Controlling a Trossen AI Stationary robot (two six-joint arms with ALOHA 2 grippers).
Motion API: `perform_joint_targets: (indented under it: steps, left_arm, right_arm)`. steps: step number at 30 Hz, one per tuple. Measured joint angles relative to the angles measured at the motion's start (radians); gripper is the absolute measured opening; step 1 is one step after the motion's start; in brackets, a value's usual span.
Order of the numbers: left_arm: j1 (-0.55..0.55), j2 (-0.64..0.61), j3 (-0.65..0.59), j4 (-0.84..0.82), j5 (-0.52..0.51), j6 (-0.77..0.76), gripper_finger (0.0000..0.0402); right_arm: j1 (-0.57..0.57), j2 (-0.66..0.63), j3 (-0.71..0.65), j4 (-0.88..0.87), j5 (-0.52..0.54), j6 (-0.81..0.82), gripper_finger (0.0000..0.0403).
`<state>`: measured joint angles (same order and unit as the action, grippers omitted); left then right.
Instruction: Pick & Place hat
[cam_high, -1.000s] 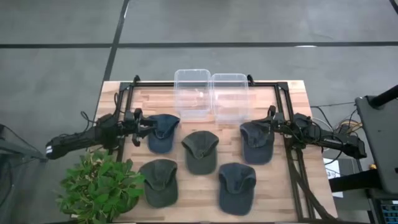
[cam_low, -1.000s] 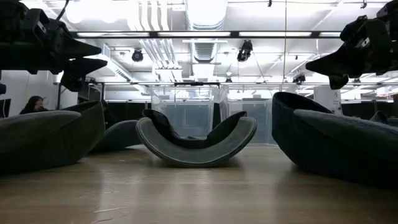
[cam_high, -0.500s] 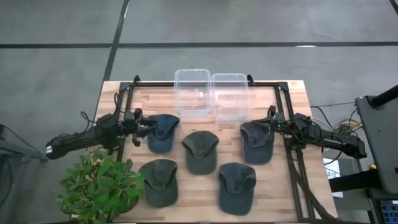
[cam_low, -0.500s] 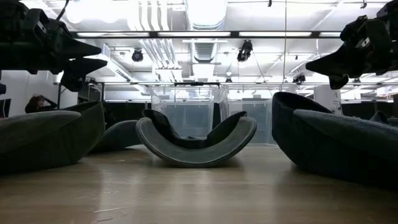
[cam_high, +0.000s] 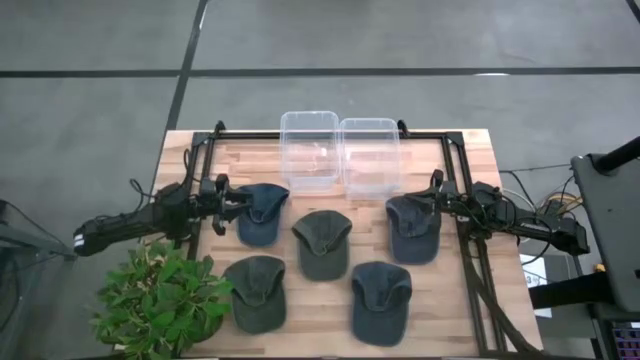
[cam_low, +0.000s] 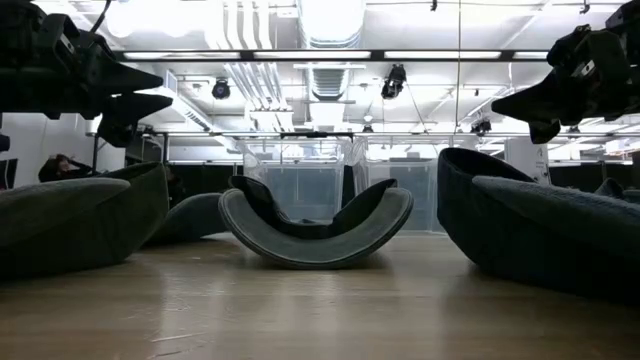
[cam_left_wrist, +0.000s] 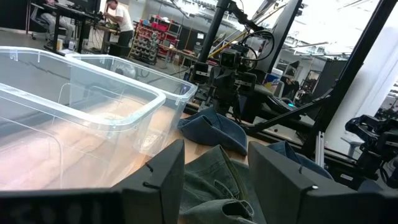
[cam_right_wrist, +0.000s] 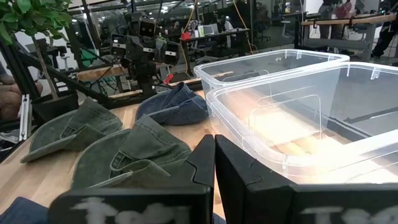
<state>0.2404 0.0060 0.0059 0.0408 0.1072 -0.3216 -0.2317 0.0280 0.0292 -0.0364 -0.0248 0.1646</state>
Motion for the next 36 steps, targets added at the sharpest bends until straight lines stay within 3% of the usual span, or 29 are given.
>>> perform_joint_targets:
  steps: [20, 28, 32, 36]
  left_arm:
    - [0.0, 0.0, 0.0, 0.0, 0.0, 0.0, 0.0169]
    - [0.0, 0.0, 0.0, 0.0, 0.0, 0.002, 0.0169]
    - [0.0, 0.0, 0.0, 0.0, 0.0, 0.003, 0.0169]
    - [0.0, 0.0, 0.0, 0.0, 0.0, 0.005, 0.0169]
  right_arm:
    - [0.0, 0.0, 0.0, 0.004, 0.0, 0.005, 0.0009]
    - [0.0, 0.0, 0.01, 0.025, -0.006, 0.298, 0.0009]
    - [0.0, 0.0, 0.068, 0.025, -0.036, 0.344, 0.0008]
    - [0.001, 0.003, 0.211, 0.013, -0.123, 0.3, 0.0009]
